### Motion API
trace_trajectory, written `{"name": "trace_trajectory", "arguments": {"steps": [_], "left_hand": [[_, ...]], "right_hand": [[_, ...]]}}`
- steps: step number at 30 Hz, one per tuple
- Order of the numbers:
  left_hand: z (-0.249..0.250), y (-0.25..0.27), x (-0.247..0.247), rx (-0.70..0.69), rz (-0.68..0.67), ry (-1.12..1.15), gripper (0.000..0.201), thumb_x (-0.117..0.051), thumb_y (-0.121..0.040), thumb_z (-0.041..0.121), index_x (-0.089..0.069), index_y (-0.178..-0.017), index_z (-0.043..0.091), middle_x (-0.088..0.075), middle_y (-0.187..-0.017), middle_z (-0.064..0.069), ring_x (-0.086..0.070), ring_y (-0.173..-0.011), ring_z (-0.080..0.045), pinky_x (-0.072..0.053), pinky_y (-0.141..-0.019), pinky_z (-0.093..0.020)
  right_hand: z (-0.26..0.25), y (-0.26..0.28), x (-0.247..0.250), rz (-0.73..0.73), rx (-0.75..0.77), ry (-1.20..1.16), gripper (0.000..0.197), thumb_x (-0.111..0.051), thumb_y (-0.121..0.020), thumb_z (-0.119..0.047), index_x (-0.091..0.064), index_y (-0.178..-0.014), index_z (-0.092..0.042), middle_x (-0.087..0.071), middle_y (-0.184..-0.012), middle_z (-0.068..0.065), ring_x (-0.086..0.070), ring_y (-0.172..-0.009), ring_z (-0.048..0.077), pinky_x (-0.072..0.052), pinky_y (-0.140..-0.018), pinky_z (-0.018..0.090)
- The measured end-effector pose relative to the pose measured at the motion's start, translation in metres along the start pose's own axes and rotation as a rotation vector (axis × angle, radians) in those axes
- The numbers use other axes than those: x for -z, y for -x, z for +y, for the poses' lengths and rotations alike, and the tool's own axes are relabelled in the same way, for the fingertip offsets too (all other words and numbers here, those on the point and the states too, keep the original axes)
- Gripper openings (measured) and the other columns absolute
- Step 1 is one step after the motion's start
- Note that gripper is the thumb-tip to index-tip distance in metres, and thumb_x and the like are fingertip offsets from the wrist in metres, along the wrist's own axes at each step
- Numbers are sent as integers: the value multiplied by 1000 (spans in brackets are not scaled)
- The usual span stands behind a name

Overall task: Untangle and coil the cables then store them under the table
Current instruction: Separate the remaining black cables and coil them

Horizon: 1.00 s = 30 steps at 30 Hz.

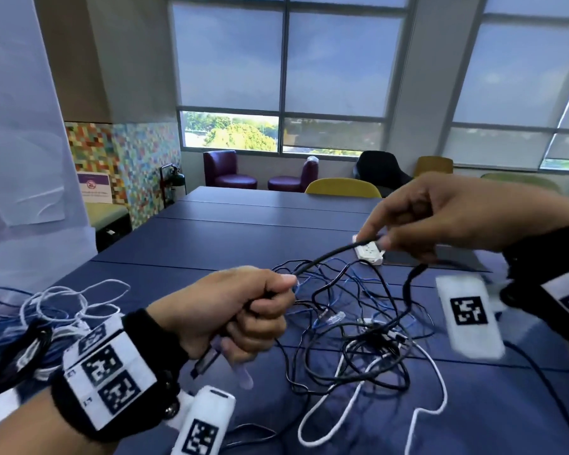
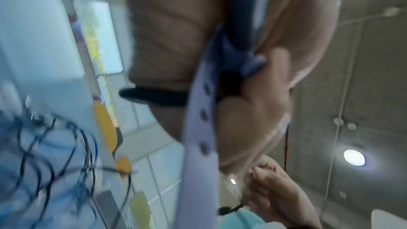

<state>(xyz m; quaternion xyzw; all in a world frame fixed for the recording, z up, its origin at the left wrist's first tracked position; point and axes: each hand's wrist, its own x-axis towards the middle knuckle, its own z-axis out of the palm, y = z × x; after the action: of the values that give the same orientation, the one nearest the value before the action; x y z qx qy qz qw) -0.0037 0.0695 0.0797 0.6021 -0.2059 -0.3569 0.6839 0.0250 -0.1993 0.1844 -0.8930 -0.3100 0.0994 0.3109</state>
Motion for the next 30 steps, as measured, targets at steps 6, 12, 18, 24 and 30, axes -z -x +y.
{"name": "trace_trajectory", "arguments": {"steps": [6, 12, 18, 24, 30], "left_hand": [[-1, 5, -9, 15, 210, -365, 45, -48, -95, 46, -39, -61, 19, -18, -52, 1, -10, -45, -10, -13, -39, -13], [3, 30, -15, 45, -236, 75, 44, -52, -90, 38, -29, -57, 23, -18, -47, 9, -11, -39, -6, -9, -38, -13], [23, 43, -31, -424, -402, 384, 45, -38, -94, 28, -22, -52, 24, -11, -41, 8, -6, -33, -5, -16, -39, -4], [35, 53, -6, -635, -314, 775, 40, -28, -102, 32, -40, -67, 17, -18, -46, 5, -17, -36, -10, -41, -42, -24], [15, 40, 16, -747, -23, 983, 36, -32, -104, 20, -54, -127, 4, -42, -60, 0, -41, -49, -8, -45, -55, -19]], "right_hand": [[-7, -22, -5, 439, 132, 154, 18, -80, -74, -37, -75, -77, -20, -56, -52, -11, -44, -49, 2, -36, -53, 12], [8, -53, -3, 445, 255, 708, 18, -66, -85, -9, -70, -95, -24, -55, -87, -7, -46, -85, 7, -41, -77, 31], [42, -63, -33, 437, 267, 960, 42, -61, -86, -35, -56, -126, -24, -51, -126, 8, -41, -123, 31, -32, -104, 52], [39, -56, -74, 376, 322, 478, 48, -48, -100, -12, -38, -146, -13, -56, -125, 7, -57, -109, 23, -46, -95, 37], [18, -38, -96, 226, 209, 90, 36, -47, -99, 0, -63, -124, -21, -71, -90, 0, -72, -79, 12, -59, -67, 39]]}}
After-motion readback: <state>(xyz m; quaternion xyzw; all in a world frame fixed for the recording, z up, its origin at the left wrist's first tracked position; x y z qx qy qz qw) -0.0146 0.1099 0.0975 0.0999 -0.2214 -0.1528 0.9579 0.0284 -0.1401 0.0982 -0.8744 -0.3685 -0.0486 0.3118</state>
